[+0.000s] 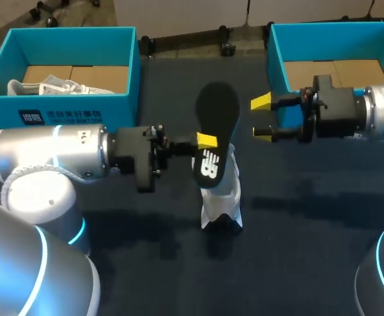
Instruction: Take the shoe out of the shoebox, open the shoe tongue, remove and reinsert the insole, then place the shoe into the shoebox
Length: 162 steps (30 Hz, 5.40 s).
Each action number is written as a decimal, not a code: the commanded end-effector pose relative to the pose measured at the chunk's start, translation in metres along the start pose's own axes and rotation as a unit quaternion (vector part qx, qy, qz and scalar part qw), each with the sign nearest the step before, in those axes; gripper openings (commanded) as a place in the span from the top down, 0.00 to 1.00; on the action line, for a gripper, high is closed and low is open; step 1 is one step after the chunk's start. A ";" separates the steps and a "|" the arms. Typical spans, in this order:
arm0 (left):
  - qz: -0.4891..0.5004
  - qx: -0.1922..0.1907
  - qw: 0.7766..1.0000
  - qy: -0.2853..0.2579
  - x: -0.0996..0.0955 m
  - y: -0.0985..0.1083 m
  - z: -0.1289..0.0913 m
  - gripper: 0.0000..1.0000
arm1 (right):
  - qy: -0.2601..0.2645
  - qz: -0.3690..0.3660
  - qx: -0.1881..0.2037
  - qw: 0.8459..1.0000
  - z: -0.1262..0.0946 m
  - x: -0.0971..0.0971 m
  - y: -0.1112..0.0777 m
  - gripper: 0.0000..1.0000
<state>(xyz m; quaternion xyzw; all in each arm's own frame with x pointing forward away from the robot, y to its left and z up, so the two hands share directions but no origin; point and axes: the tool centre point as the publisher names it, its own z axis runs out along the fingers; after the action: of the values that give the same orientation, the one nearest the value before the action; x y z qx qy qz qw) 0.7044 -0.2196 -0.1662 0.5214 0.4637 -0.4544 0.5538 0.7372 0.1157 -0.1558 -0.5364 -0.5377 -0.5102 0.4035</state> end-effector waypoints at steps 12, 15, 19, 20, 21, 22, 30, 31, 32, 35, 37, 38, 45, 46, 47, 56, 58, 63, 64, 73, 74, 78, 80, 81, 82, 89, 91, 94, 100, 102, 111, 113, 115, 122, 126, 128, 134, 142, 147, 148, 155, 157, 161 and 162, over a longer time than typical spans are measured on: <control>-0.006 -0.029 0.999 -0.014 0.008 -0.004 0.038 1.00 | 0.007 0.006 0.027 1.000 0.021 -0.006 0.011 0.51; -0.005 -0.032 0.999 -0.017 0.007 -0.001 0.041 1.00 | 0.008 0.009 0.030 0.999 0.022 -0.006 0.011 0.51; -0.002 -0.033 0.999 -0.016 0.008 0.003 0.042 1.00 | 0.011 0.010 0.034 0.999 0.025 -0.006 0.011 0.53; -0.002 -0.033 0.999 -0.016 0.008 0.004 0.042 1.00 | 0.011 0.010 0.035 0.999 0.025 -0.006 0.011 0.53; -0.002 -0.033 0.999 -0.015 0.008 0.005 0.042 1.00 | 0.012 0.011 0.036 0.999 0.025 -0.006 0.011 0.53; -0.001 -0.034 0.999 -0.014 0.009 0.006 0.042 1.00 | 0.013 0.012 0.038 0.999 0.026 -0.007 0.011 0.58; 0.008 -0.035 0.999 -0.007 0.008 0.015 0.039 1.00 | 0.016 0.018 0.039 0.999 0.027 -0.009 0.009 0.59; 0.008 -0.035 0.999 -0.006 0.009 0.016 0.039 1.00 | 0.017 0.019 0.041 0.999 0.028 -0.009 0.008 0.60; 0.009 -0.035 0.999 -0.005 0.009 0.016 0.039 1.00 | 0.018 0.020 0.042 0.999 0.028 -0.009 0.007 0.60; 0.009 -0.035 0.999 -0.004 0.010 0.017 0.039 1.00 | 0.018 0.021 0.042 0.999 0.029 -0.010 0.006 0.62; 0.010 -0.034 0.999 -0.003 0.010 0.018 0.039 1.00 | 0.019 0.021 0.040 0.999 0.029 -0.011 0.006 0.69; 0.010 -0.034 0.999 -0.002 0.011 0.018 0.039 1.00 | 0.019 0.021 0.039 0.999 0.029 -0.011 0.007 0.75; 0.007 -0.030 1.000 0.000 0.010 0.019 0.042 1.00 | 0.027 0.014 0.037 0.999 0.033 -0.013 0.011 1.00; 0.002 -0.028 1.000 0.003 0.010 0.019 0.042 1.00 | 0.027 0.013 0.035 0.999 0.032 -0.013 0.011 1.00; -0.001 -0.026 1.000 0.006 0.009 0.018 0.041 1.00 | 0.027 0.012 0.033 0.999 0.032 -0.014 0.012 1.00; -0.020 -0.021 0.999 0.039 0.011 0.021 0.018 0.00 | 0.028 0.013 0.027 0.999 0.026 -0.021 0.013 1.00; -0.020 -0.016 0.999 0.048 0.012 0.023 0.013 0.00 | 0.028 0.014 0.027 0.999 0.026 -0.022 0.013 1.00; -0.018 -0.003 0.997 0.074 0.012 0.028 0.002 0.00 | 0.027 0.016 0.026 0.999 0.023 -0.027 0.012 1.00; -0.017 0.000 0.996 0.082 0.012 0.028 0.000 0.00 | 0.027 0.017 0.026 0.999 0.023 -0.028 0.012 1.00; -0.022 0.031 0.986 0.160 0.004 0.036 -0.014 0.00 | 0.025 0.019 0.024 0.999 0.022 -0.035 0.010 1.00; -0.036 0.037 0.982 0.183 0.003 0.036 -0.016 0.00 | 0.025 0.019 0.024 0.999 0.023 -0.037 0.009 1.00; -0.047 0.046 0.968 0.243 0.000 0.037 -0.018 0.00 | 0.023 0.019 0.027 0.999 0.025 -0.041 0.009 1.00; -0.047 0.052 0.962 0.265 -0.002 0.038 -0.018 0.00 | 0.020 0.020 0.030 0.999 0.026 -0.042 0.009 1.00; -0.051 0.051 0.956 0.284 -0.004 0.038 -0.017 0.00 | 0.017 0.020 0.032 0.999 0.027 -0.043 0.009 1.00; -0.052 0.046 0.953 0.296 -0.005 0.038 -0.017 0.00 | 0.016 0.020 0.033 0.999 0.028 -0.044 0.009 1.00; -0.055 0.022 0.916 0.397 -0.016 0.041 -0.011 0.00 | 0.011 0.021 0.039 0.999 0.031 -0.047 0.007 1.00; -0.055 0.022 0.916 0.397 -0.016 0.041 -0.011 0.00 | 0.010 0.021 0.043 0.999 0.032 -0.048 0.006 1.00; -0.055 0.022 0.916 0.397 -0.016 0.041 -0.011 0.00 | 0.009 0.021 0.044 0.999 0.033 -0.048 0.007 1.00; -0.055 0.022 0.916 0.397 -0.016 0.041 -0.011 0.00 | 0.010 0.020 0.044 0.999 0.034 -0.050 0.010 1.00; -0.055 0.022 0.916 0.397 -0.016 0.041 -0.011 0.00 | 0.011 0.020 0.045 0.999 0.035 -0.050 0.011 1.00; -0.042 0.041 0.858 0.510 -0.017 0.047 0.005 0.00 | 0.002 0.021 0.047 0.999 0.035 -0.053 0.006 1.00; -0.052 0.042 0.849 0.524 -0.016 0.050 0.006 0.00 | 0.002 0.020 0.046 0.999 0.035 -0.053 0.005 1.00; -0.057 0.039 0.840 0.538 -0.016 0.053 0.006 0.00 | 0.001 0.019 0.045 0.999 0.035 -0.053 0.004 1.00; -0.089 0.055 0.788 0.607 -0.014 0.063 0.009 0.00 | -0.004 0.014 0.042 0.999 0.036 -0.051 0.005 1.00; -0.094 0.062 0.772 0.626 -0.011 0.066 0.011 0.00 | -0.005 0.014 0.042 0.999 0.036 -0.051 0.005 1.00; -0.093 0.065 0.763 0.637 -0.009 0.066 0.012 0.00 | -0.005 0.013 0.043 0.999 0.036 -0.051 0.005 1.00; -0.084 0.063 0.745 0.659 -0.008 0.070 0.017 0.00 | -0.004 0.009 0.043 0.999 0.037 -0.055 0.006 1.00; -0.064 0.067 0.737 0.670 -0.013 0.075 0.026 0.00 | 0.000 0.007 0.043 0.999 0.041 -0.057 0.008 1.00; -0.057 0.065 0.734 0.674 -0.017 0.079 0.028 0.00 | 0.000 0.004 0.041 0.999 0.041 -0.056 0.008 1.00; -0.054 0.064 0.732 0.676 -0.017 0.080 0.028 0.00 | 0.000 0.003 0.040 0.999 0.041 -0.056 0.009 1.00; -0.050 0.062 0.730 0.679 -0.019 0.083 0.032 0.00 | 0.001 -0.003 0.035 0.999 0.042 -0.055 0.011 1.00; -0.049 0.063 0.730 0.679 -0.019 0.082 0.033 0.00 | 0.002 -0.004 0.035 0.999 0.042 -0.055 0.012 1.00; -0.046 0.066 0.729 0.680 -0.019 0.081 0.034 0.00 | 0.002 -0.006 0.034 0.999 0.042 -0.055 0.012 1.00; -0.045 0.066 0.728 0.680 -0.019 0.081 0.034 0.00 | 0.002 -0.006 0.034 0.999 0.042 -0.055 0.013 1.00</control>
<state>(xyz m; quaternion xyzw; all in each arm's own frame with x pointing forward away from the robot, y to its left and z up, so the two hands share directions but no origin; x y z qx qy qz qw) 0.7826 -0.2491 -0.1341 0.7046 0.7080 -0.0337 0.0334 0.7600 0.1455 -0.2143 -0.5173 -0.5574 -0.4953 0.4201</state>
